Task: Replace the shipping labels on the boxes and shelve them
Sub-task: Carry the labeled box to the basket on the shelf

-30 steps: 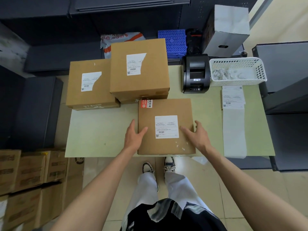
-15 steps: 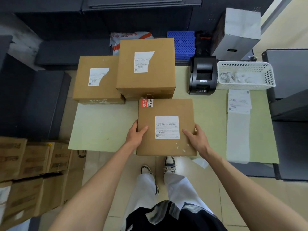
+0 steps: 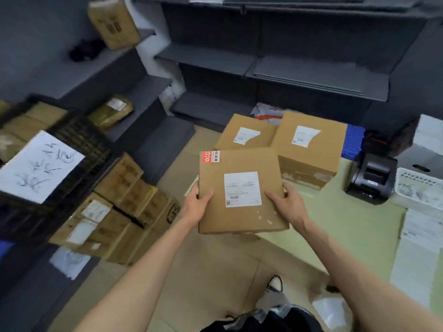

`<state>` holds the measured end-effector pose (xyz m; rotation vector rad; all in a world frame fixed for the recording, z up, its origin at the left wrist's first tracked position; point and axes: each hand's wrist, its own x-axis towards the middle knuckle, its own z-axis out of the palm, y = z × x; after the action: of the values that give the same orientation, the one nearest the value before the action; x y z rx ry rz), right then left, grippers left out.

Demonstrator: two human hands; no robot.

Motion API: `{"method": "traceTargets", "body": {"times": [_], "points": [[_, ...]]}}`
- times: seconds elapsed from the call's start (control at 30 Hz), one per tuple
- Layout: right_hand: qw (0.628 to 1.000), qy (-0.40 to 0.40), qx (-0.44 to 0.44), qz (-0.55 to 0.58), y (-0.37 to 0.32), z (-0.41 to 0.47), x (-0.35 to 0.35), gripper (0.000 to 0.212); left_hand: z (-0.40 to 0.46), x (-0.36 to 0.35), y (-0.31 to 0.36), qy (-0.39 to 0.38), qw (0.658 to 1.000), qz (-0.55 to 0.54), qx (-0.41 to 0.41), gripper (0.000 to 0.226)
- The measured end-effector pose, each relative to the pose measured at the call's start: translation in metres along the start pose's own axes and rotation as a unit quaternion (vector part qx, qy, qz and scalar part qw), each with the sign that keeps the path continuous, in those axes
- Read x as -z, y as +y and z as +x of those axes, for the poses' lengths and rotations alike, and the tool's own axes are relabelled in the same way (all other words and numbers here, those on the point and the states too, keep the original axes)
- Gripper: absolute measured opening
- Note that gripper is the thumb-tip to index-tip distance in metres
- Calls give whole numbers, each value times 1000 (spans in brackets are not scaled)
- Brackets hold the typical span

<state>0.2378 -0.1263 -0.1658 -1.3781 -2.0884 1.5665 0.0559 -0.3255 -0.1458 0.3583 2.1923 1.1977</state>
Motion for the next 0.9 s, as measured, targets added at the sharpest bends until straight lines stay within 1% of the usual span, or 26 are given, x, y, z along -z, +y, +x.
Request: {"method": "traceTargets", "body": {"times": [0.07,0.1,0.2,0.27,0.37,0.4,0.47,0.63,0.8,0.9], "points": [[998,-20,53,-20,-43,-4,-24,45,-13,45,5,57,998,-16,-11,31],[996,-28,80,-31,-64,-8,-36,45,-18,69,3,81,996,-22,-19,36],[985,-51,157,-44,-127,-20,-73,39,-36,137,5,143,988,-43,-35,60],[977,-74,198,-41,-167,-28,-98,37,-49,183,8,182,982,-31,-45,65],[964,-112,240,-39,-224,-42,-133,52,-68,245,8,218,973,-52,-55,72],[959,-123,253,-41,-243,-47,-144,57,-74,264,9,229,970,-62,-52,72],[948,-146,278,-49,-279,-57,-165,61,-84,298,10,249,963,-85,-55,66],[923,-203,324,-44,-350,-65,-218,55,-96,372,9,295,947,-108,-70,54],[902,-298,314,-8,-398,-58,-275,50,-88,428,6,335,934,-114,-60,45],[884,-358,302,5,-423,-45,-309,55,-73,459,3,355,926,-115,-50,40]]}}
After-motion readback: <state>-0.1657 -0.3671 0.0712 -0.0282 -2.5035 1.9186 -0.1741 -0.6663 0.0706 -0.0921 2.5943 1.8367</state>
